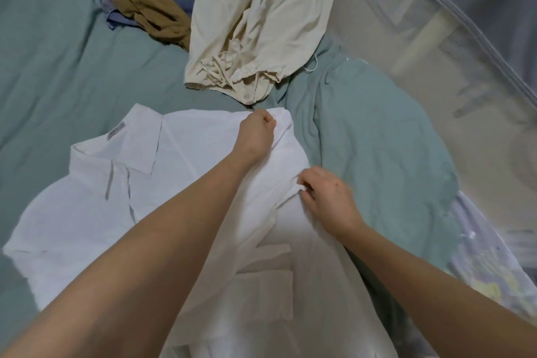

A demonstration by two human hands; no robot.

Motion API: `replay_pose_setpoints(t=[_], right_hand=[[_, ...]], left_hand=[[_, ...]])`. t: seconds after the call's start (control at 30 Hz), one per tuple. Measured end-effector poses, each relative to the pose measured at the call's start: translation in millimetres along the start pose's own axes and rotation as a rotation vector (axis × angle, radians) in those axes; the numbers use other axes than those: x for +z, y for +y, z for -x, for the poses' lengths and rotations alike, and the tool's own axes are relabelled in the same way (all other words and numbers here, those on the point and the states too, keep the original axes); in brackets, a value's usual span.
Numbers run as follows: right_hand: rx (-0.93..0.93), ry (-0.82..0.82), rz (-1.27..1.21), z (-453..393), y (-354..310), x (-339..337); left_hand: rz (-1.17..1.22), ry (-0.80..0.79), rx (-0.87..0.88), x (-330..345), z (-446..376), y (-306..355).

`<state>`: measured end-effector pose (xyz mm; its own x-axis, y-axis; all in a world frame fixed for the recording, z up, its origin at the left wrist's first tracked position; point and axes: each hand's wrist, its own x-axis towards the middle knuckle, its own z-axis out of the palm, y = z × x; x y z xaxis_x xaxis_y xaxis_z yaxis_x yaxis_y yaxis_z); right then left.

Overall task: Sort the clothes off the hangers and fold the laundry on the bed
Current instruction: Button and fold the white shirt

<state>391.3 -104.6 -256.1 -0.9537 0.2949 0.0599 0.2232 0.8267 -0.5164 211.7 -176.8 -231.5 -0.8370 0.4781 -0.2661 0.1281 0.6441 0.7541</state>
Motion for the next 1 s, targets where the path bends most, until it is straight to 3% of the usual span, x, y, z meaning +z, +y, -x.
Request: replay_pose_setpoints(t=[0.2,0.37,0.5,0.7,1.0], right_hand=[[-0.258,-0.111,0.246,7,19,-22],[-0.247,-0.053,0.303,4,11,-24],[-0.419,0.031,0.273,9,1,-13],[-0.538,-0.007,0.334,3,6,-10],[-0.647,-0.138,0.342,-4,25,-21]], left_hand=[[0.007,0.126,-0.103,-2,0,-10],[0.102,0.030,-0.211,-4,19,-12],[0.134,-0.021,-0.249,-13,22,-16],[0.335,0.027,-0.332,-11,22,-18],[0.056,0.186,-0.061,-16,11,-15]])
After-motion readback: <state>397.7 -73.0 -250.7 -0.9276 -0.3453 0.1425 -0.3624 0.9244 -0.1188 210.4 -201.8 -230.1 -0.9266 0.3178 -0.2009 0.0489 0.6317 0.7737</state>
